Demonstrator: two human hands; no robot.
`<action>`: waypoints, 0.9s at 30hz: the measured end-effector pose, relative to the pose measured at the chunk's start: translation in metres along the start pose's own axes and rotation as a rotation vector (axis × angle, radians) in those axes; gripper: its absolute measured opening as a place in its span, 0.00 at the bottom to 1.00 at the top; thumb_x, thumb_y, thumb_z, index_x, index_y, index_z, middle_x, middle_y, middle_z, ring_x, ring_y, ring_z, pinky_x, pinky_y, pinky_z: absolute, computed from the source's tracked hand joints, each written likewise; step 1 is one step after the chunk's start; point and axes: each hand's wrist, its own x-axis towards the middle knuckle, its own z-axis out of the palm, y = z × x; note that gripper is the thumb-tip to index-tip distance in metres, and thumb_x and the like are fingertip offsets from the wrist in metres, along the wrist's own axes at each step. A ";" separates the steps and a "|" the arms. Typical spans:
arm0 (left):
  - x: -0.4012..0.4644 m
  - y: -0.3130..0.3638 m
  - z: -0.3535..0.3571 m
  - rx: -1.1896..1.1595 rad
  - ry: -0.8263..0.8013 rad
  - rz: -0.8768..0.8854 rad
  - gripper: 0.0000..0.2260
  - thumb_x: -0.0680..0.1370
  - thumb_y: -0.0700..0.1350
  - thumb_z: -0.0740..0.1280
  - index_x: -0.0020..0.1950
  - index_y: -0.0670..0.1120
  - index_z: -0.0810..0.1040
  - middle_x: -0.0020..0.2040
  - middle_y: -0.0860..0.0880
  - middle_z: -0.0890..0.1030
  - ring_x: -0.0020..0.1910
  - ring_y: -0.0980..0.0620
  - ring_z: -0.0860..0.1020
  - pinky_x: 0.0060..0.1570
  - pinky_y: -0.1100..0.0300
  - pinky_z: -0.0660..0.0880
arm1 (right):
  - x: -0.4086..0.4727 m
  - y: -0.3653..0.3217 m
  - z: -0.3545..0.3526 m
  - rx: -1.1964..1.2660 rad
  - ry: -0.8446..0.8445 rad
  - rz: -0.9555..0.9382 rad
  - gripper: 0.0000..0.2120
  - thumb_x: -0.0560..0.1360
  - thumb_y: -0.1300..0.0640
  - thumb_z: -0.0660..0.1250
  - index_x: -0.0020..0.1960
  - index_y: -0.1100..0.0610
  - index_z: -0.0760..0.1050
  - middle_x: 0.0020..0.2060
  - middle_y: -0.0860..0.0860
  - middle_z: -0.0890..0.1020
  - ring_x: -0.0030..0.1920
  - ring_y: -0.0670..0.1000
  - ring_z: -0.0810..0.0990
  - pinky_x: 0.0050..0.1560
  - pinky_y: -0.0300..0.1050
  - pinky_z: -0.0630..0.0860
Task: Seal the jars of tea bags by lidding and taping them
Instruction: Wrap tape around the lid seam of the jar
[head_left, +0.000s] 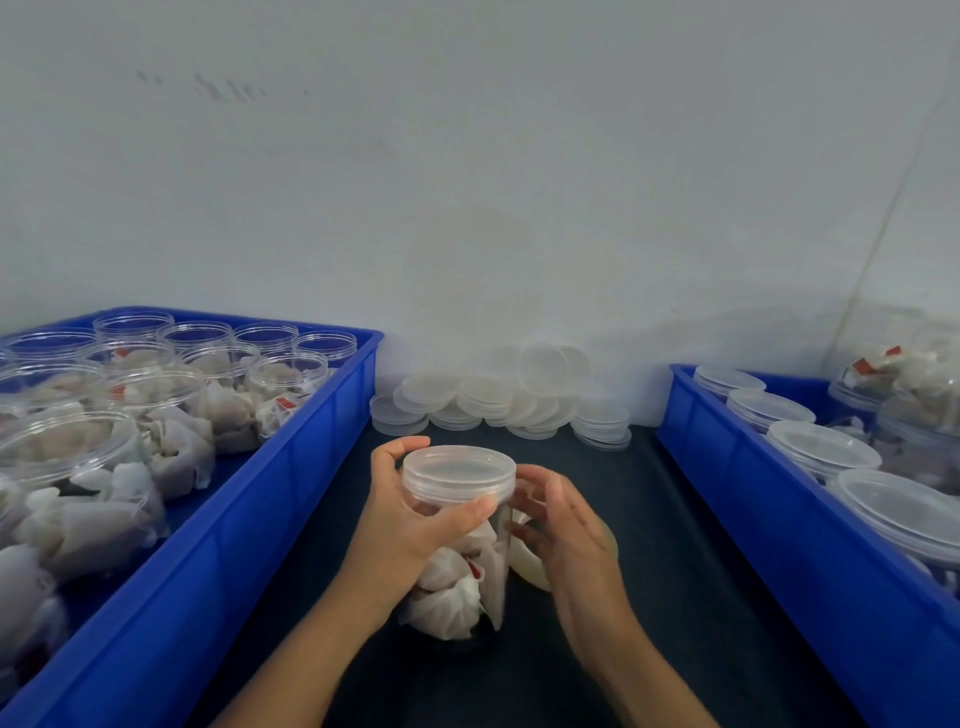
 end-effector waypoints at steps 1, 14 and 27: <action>0.000 0.000 0.000 0.002 0.006 -0.001 0.41 0.52 0.56 0.79 0.61 0.53 0.67 0.56 0.51 0.78 0.49 0.62 0.81 0.42 0.70 0.77 | 0.000 -0.002 0.003 0.126 -0.054 0.011 0.19 0.78 0.48 0.59 0.61 0.58 0.76 0.55 0.53 0.83 0.58 0.53 0.80 0.58 0.49 0.76; 0.000 -0.003 -0.004 0.017 -0.046 0.026 0.39 0.54 0.55 0.79 0.60 0.48 0.67 0.56 0.48 0.77 0.51 0.60 0.81 0.44 0.69 0.77 | 0.004 -0.014 0.027 0.662 0.001 0.320 0.03 0.72 0.59 0.67 0.46 0.57 0.76 0.41 0.54 0.83 0.39 0.49 0.82 0.48 0.48 0.80; -0.002 -0.002 -0.002 0.002 -0.062 0.026 0.39 0.54 0.54 0.79 0.60 0.48 0.67 0.56 0.48 0.77 0.50 0.60 0.81 0.43 0.70 0.77 | -0.002 -0.020 0.027 0.549 -0.094 0.306 0.24 0.78 0.50 0.61 0.65 0.67 0.70 0.59 0.65 0.79 0.58 0.59 0.80 0.58 0.55 0.79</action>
